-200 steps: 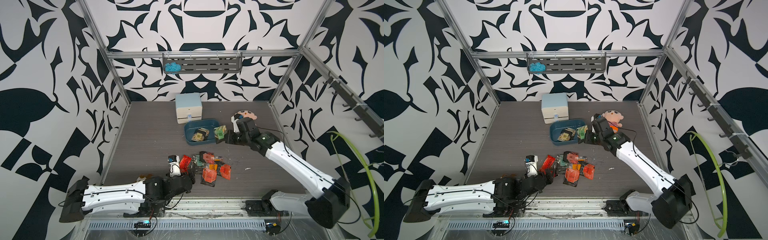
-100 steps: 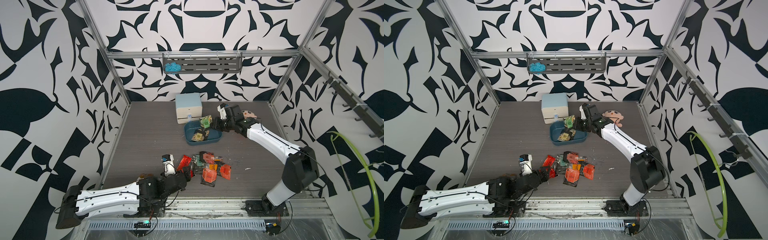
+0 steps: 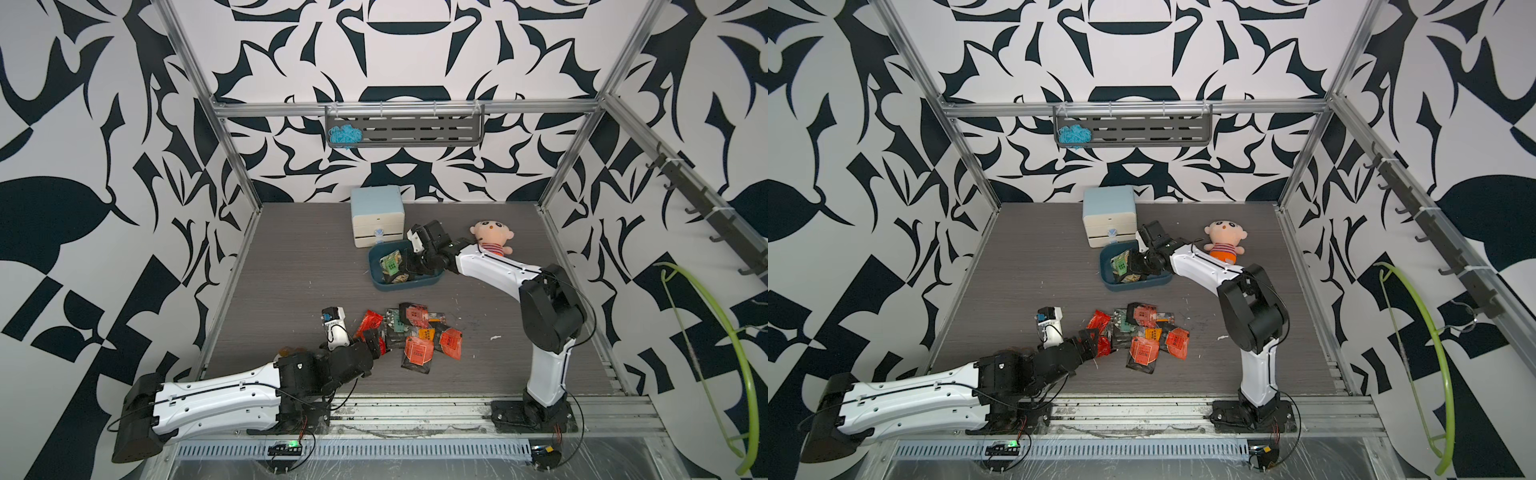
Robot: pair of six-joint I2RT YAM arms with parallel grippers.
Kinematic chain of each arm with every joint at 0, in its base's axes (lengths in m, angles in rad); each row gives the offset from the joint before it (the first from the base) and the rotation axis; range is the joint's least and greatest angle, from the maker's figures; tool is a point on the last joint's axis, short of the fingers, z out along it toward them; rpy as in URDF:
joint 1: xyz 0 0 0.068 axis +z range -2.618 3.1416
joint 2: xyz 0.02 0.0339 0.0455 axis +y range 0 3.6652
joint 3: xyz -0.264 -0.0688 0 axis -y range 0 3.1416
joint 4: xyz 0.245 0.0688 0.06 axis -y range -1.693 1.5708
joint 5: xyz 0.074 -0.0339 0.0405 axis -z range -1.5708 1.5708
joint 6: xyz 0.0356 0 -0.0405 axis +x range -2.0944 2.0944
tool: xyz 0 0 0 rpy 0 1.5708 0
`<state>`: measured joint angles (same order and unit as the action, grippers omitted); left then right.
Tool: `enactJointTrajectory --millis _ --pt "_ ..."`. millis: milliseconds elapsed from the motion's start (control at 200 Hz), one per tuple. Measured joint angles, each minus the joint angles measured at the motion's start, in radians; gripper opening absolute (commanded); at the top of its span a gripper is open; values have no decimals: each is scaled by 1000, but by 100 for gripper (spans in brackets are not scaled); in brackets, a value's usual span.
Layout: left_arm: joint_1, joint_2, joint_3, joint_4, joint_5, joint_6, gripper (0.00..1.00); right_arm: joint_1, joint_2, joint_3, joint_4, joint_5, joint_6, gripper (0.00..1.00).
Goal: Put the tea bags into the storage box
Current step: Place the tea bag in the storage box, then pick up the tea bag from the center of the board.
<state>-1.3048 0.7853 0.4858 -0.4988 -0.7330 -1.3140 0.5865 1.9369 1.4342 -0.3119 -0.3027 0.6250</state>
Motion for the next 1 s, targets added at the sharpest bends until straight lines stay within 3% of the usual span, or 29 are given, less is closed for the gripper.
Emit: enactJointTrajectory --millis 325,605,715,845,1000 --pt "16 15 1 -8 12 -5 100 3 82 55 -15 61 -21 0" --pt "51 8 41 -70 19 19 100 3 82 89 -91 158 -82 39" --pt "63 8 64 -119 18 36 100 4 63 103 -153 230 -114 44" --pt "74 15 137 -195 5 66 100 4 -72 68 -214 319 -158 44" --pt "77 34 191 -222 -3 118 100 4 -388 -22 -237 374 -205 45"
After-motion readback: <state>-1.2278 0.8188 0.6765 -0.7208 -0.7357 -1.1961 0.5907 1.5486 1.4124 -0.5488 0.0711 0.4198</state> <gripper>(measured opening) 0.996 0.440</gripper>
